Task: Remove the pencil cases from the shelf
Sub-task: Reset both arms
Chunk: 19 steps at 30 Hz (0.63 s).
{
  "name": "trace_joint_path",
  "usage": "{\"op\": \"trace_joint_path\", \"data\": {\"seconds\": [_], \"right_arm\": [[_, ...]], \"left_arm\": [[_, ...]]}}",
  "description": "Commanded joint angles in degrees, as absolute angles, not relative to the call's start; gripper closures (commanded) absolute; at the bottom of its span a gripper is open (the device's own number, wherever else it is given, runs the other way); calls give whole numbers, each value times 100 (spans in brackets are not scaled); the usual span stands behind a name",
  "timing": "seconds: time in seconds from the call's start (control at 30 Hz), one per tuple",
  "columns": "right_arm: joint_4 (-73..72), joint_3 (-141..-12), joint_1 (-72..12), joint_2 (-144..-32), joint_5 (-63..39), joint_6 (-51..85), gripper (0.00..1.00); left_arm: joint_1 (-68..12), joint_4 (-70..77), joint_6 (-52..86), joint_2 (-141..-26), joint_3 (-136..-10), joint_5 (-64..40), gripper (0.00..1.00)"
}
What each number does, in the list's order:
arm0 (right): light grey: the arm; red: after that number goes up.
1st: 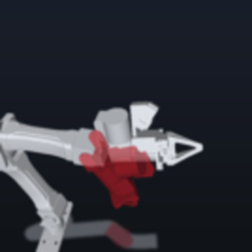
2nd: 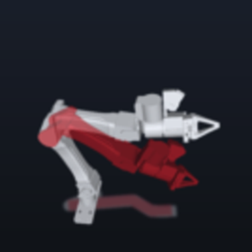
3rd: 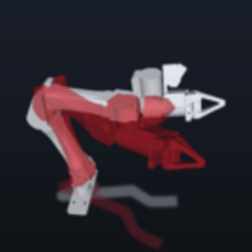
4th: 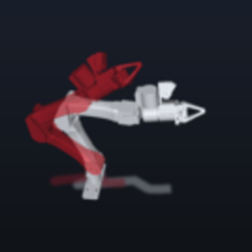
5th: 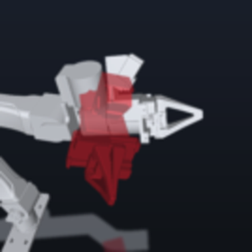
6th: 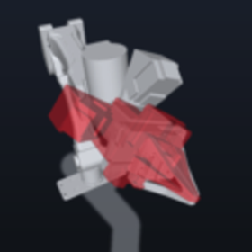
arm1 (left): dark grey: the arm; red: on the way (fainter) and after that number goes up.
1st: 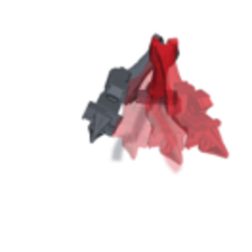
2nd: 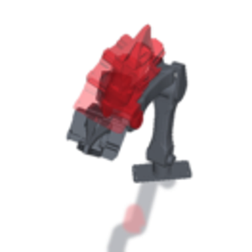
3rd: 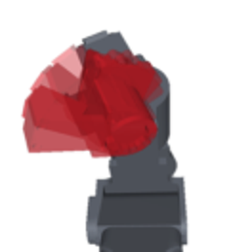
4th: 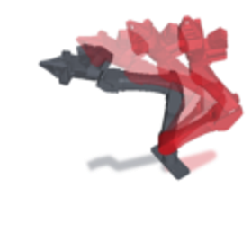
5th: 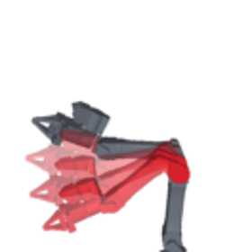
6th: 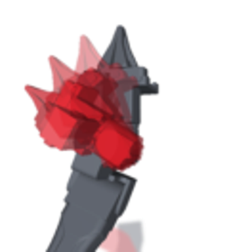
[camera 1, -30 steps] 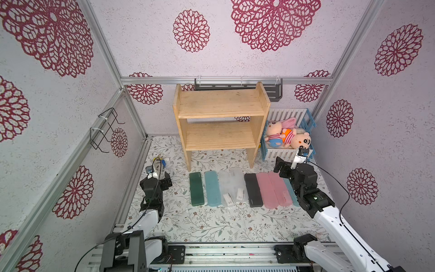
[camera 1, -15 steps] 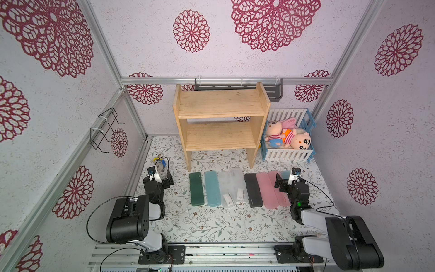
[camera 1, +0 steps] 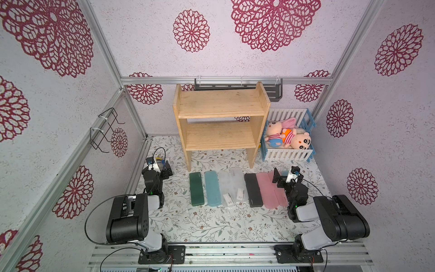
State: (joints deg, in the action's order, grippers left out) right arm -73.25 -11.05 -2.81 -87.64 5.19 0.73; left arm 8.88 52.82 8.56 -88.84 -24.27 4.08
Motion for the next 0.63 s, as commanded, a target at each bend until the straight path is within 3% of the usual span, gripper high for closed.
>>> {"op": "trace_joint_path", "data": {"seconds": [0.0, 0.6], "right_arm": [[-7611, -1221, -316, -8770, 669, -48, 1], [-7594, -1219, -312, -8767, 677, -52, 1]], "left_arm": [[867, 4858, 825, -8857, -2452, 454, 3], [844, 4877, 787, -8860, -2452, 469, 3]]}}
